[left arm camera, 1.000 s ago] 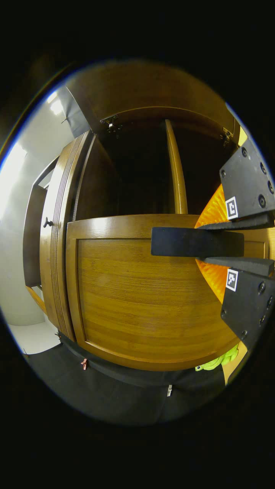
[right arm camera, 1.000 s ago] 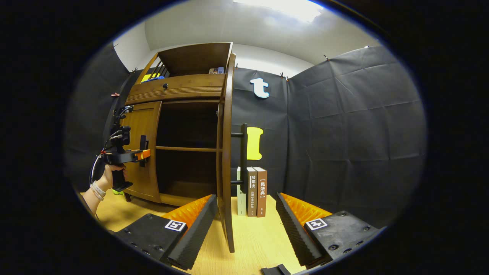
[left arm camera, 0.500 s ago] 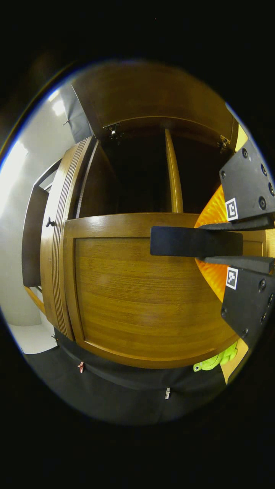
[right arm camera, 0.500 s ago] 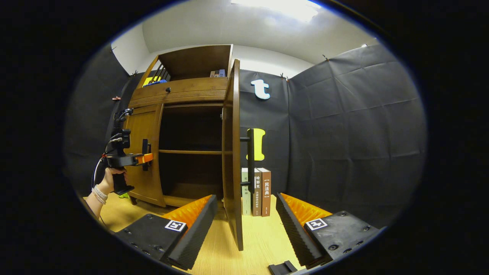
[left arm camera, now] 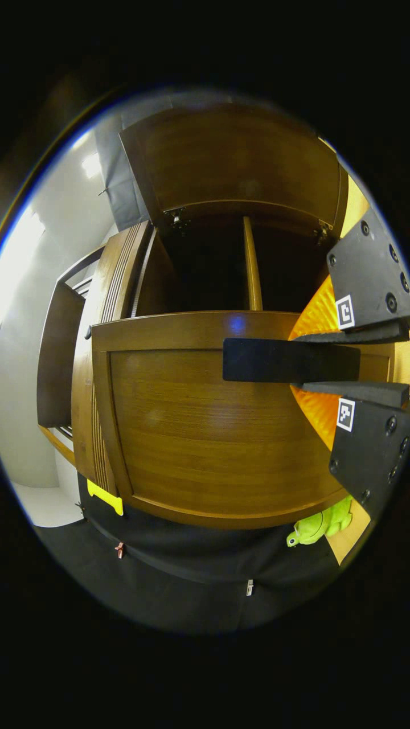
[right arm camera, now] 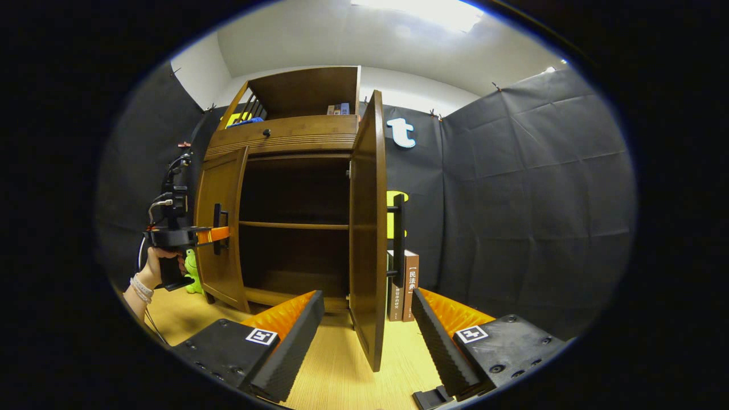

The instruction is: Open the right door of the double-door shoe cabinet with the right hand, and open the left door with the left hand.

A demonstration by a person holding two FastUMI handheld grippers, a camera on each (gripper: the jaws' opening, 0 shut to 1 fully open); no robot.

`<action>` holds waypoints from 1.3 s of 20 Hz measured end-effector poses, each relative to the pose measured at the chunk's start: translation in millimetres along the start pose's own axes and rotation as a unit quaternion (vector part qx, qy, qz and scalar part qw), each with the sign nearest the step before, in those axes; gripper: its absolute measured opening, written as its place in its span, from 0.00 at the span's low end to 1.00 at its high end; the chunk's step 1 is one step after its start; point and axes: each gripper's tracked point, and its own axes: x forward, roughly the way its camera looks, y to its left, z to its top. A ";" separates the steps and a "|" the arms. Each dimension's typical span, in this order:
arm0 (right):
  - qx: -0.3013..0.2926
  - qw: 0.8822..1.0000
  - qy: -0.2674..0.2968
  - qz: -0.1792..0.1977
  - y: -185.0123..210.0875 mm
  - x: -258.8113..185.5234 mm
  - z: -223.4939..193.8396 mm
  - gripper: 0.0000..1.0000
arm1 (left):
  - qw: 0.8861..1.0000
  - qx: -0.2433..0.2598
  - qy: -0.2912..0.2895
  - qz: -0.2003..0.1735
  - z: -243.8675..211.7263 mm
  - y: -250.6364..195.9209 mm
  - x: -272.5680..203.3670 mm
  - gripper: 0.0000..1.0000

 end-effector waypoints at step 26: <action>0.004 0.993 -0.021 0.112 112.3 1.5 11.8 0.99 | 0.996 0.006 0.002 0.084 21.9 127.3 -167.7 0.21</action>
